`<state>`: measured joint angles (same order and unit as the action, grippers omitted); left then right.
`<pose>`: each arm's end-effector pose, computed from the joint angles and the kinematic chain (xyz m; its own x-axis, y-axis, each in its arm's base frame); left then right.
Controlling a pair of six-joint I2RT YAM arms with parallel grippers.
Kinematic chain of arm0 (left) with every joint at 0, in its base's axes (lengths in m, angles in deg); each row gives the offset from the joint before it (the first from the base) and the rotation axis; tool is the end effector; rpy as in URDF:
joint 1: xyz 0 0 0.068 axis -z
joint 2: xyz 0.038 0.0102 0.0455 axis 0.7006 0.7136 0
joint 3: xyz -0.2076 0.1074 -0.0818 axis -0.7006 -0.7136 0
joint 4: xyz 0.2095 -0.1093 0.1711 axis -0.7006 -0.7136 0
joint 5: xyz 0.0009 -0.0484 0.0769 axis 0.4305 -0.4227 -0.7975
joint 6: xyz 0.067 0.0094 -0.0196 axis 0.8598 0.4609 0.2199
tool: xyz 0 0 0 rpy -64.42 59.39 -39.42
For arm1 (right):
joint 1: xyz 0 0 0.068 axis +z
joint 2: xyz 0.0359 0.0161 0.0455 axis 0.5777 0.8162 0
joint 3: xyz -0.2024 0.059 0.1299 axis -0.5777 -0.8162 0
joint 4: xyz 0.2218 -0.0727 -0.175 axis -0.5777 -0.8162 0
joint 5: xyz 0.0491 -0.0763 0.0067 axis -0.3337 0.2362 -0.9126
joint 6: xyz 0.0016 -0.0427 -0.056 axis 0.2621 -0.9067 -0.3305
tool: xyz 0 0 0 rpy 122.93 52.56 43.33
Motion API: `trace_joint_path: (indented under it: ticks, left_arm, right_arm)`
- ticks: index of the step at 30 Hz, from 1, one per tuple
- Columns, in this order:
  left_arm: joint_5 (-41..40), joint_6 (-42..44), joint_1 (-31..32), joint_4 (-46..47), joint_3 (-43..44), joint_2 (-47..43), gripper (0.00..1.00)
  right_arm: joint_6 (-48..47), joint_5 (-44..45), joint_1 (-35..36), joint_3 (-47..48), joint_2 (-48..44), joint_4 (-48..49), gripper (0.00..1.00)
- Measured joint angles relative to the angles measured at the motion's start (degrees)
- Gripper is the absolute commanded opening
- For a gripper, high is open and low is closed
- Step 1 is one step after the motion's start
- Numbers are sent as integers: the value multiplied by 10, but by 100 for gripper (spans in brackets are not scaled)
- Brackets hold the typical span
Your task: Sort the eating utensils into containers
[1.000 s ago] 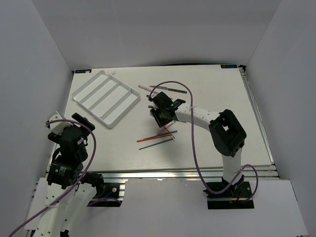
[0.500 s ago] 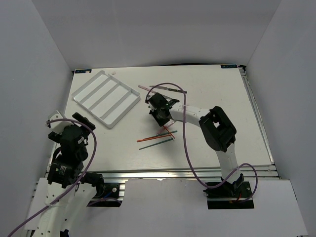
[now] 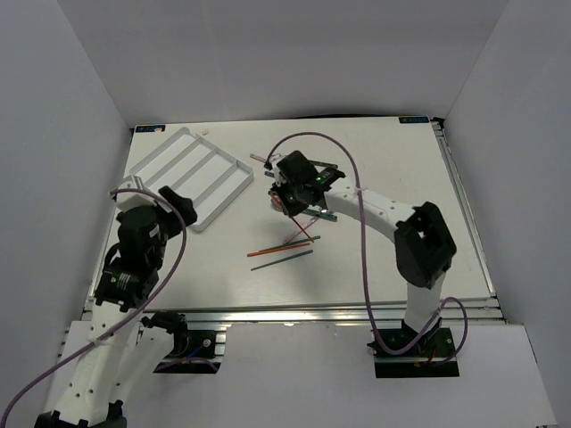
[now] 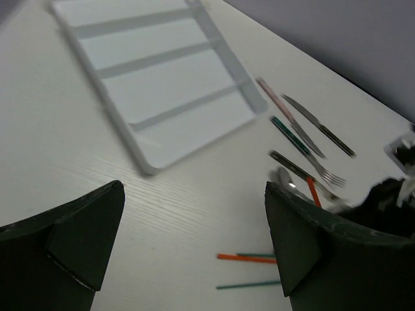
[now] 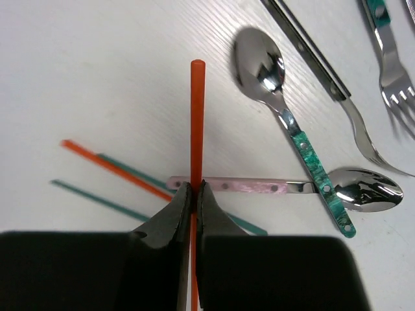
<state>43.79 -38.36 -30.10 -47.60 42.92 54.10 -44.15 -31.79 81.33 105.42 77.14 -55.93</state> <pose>0.1949 -0.0250 0.3239 -0.2264 -0.4285 -0.8747 -0.3163 0.8817 -0.3500 0.3245 0.3303 0.1849 -0.5845 -0.5221 -0.6211 -0.6527 0.7573 -0.0223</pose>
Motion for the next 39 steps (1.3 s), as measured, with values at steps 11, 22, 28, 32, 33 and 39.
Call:
trace_joint_path:
  ticks: [11,22,28,32,33,39]
  left_arm:
    - [361,-163,29,309,-57,187,96]
    - [432,-209,96,431,-57,254,64]
    - [429,-208,120,430,-45,290,0]
    - [388,-171,124,353,11,308,0]
    - [368,-151,126,322,34,314,0]
    - [68,34,123,122,278,468,0]
  right_arm:
    - [117,-188,0,-103,-200,114,0]
    - [186,-256,12,-122,-237,195,0]
    - [190,-258,14,-118,-228,192,0]
    - [195,-244,12,-118,-226,209,85]
    - [198,-239,9,-123,-229,211,89]
    - [207,-183,-70,-240,-355,200,89]
